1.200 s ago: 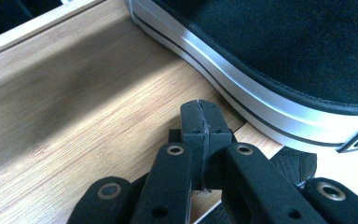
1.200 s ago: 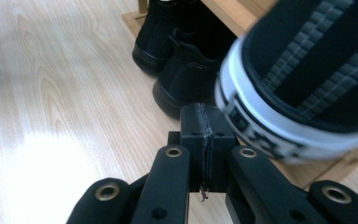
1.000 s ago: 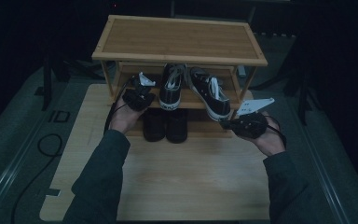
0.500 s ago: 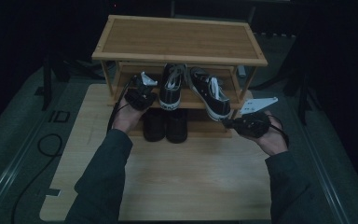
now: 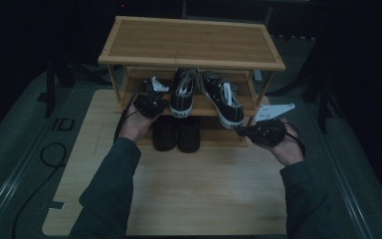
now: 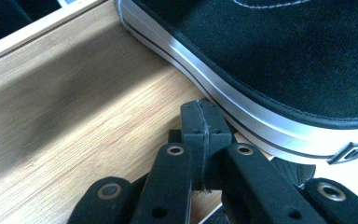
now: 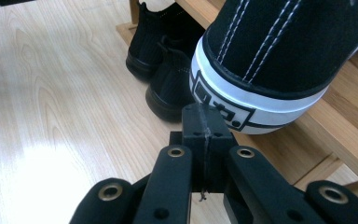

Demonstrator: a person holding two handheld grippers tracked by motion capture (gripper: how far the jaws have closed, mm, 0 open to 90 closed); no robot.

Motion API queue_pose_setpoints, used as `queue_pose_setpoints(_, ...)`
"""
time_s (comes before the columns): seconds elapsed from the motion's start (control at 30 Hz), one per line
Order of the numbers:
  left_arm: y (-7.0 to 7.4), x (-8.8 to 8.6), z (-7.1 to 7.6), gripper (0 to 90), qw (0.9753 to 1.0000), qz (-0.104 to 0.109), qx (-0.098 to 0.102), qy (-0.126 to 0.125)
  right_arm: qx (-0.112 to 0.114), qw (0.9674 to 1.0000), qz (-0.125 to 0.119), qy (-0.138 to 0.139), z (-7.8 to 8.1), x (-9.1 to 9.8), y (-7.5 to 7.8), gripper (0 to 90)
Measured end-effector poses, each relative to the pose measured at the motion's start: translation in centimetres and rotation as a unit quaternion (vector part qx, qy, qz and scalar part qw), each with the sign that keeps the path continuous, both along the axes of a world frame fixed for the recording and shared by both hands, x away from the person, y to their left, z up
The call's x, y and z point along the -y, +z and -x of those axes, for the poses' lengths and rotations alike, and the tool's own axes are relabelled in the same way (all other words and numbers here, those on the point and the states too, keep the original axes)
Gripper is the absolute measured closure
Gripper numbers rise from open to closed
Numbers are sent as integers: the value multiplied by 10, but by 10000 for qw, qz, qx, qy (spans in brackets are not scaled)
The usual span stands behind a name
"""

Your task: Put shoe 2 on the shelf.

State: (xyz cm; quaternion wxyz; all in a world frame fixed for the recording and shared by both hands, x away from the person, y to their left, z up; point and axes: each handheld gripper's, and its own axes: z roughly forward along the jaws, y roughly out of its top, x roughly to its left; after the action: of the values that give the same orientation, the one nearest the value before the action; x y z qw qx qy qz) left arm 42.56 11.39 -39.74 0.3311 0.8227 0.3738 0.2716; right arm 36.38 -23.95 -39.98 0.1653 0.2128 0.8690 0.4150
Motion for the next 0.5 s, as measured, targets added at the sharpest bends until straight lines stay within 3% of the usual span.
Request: queue_pose_setpoints(0.5, 0, 1, 0, 900, 10000, -73, 32, 7, 40, 9999, -64, 86, -4, -18, -1, 900)
